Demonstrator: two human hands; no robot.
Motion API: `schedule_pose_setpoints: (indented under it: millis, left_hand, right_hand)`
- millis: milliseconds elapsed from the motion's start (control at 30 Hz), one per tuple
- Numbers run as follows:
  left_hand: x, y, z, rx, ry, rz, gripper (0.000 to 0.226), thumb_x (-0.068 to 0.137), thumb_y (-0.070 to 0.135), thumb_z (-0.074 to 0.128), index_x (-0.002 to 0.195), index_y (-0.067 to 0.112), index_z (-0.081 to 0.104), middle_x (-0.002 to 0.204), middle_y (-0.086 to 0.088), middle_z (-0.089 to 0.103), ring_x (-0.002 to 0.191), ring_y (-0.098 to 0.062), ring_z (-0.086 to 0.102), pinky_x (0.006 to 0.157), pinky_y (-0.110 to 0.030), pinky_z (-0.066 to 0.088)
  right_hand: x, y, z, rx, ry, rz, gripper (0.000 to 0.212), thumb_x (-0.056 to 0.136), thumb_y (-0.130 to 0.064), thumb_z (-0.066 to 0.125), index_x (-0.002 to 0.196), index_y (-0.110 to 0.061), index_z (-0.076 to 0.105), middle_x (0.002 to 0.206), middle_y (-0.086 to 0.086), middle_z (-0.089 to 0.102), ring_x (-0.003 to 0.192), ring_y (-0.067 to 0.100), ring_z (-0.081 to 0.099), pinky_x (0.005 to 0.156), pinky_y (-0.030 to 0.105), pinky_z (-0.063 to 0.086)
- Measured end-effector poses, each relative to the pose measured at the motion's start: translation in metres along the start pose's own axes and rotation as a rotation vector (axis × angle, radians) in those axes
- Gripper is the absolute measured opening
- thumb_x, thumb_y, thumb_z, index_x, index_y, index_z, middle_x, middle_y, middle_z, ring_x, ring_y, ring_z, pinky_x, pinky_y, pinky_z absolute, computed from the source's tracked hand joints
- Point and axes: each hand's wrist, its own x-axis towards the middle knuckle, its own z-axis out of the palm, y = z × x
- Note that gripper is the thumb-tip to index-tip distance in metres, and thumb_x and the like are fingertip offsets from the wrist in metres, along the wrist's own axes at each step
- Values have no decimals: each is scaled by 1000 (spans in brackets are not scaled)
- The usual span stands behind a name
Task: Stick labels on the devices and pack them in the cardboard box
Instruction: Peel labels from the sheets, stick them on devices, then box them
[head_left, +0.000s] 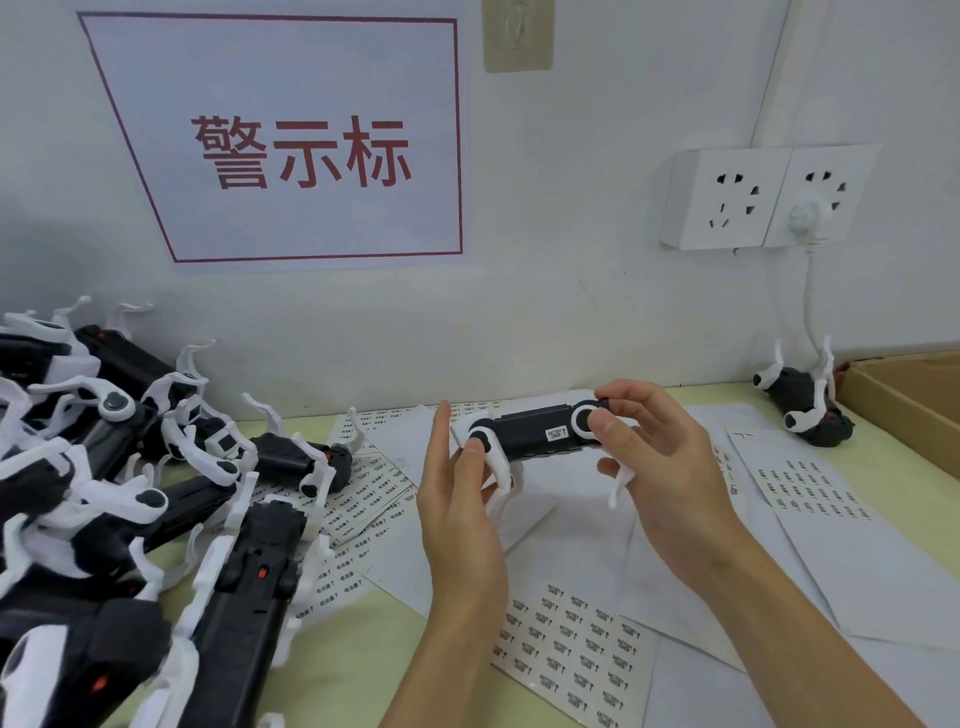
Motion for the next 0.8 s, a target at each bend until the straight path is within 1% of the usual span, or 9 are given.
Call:
schedule_pose_setpoints:
  millis: [67, 167, 233, 400, 533, 600, 667, 733, 800]
  left_hand:
    - [0, 0, -1, 12, -22, 35, 34, 103, 26, 53, 124, 50, 62, 110, 12, 73, 106, -13, 69, 94, -38, 53]
    - [-1, 2, -1, 36, -56, 72, 23, 102, 28, 55, 113, 42, 68, 98, 12, 74, 90, -7, 70, 71, -24, 55]
    - [-1, 3, -1, 37, -62, 66, 18, 101, 29, 57, 109, 38, 70, 94, 7, 74, 84, -8, 69, 66, -20, 54]
    - [-2, 1, -2, 36, -71, 68, 18, 100, 30, 58, 111, 38, 69, 91, 8, 72, 82, -6, 68, 66, -20, 53]
    - [-1, 0, -3, 27, -80, 72, 17, 98, 31, 60, 111, 36, 68, 93, -2, 72, 84, -13, 69, 70, -27, 56]
    - [-1, 0, -4, 22, -79, 71, 17, 96, 33, 61, 111, 36, 68, 93, -5, 70, 85, -16, 69, 76, -34, 57]
    - [-1, -1, -4, 17, -73, 72, 17, 96, 33, 61, 111, 36, 68, 93, -5, 70, 85, -15, 69, 79, -36, 56]
    - [-1, -1, -4, 13, -67, 67, 19, 100, 27, 57, 111, 37, 68, 95, -2, 72, 85, -14, 69, 80, -36, 56]
    - [0, -1, -4, -8, -54, 44, 23, 102, 23, 53, 113, 38, 67, 95, 4, 74, 86, -13, 70, 76, -30, 57]
  right_hand:
    - [-1, -1, 1, 6, 10, 4, 37, 63, -56, 76, 93, -35, 70, 102, 3, 68, 85, 14, 64, 77, 33, 48]
    - [0, -4, 2, 10, 40, 41, 36, 64, -57, 72, 93, -37, 69, 107, 9, 67, 81, 15, 67, 73, 31, 47]
    - [1, -5, 3, 4, 56, 69, 28, 70, -52, 70, 93, -36, 69, 106, 9, 68, 78, 14, 68, 71, 29, 47]
    - [2, -3, 1, -25, 49, 102, 24, 75, -49, 63, 92, -34, 70, 103, 2, 70, 77, 12, 68, 72, 29, 47]
    - [2, 0, -2, -44, 2, 121, 12, 89, -40, 64, 95, -33, 72, 102, -6, 70, 83, 14, 66, 72, 28, 48]
    - [1, 0, -3, -49, -24, 131, 18, 89, -42, 59, 94, -32, 72, 103, -8, 70, 85, 14, 65, 72, 27, 47]
    - [1, -1, -4, -38, -41, 130, 27, 88, -42, 51, 95, -29, 73, 106, -7, 70, 87, 13, 64, 70, 26, 48]
    - [1, -1, -5, -3, -49, 125, 32, 99, -29, 43, 97, -27, 75, 107, -4, 71, 91, 13, 64, 67, 23, 48]
    - [1, -2, -6, 19, -62, 99, 41, 104, -18, 37, 99, -28, 77, 104, -5, 72, 91, 10, 65, 65, 21, 50]
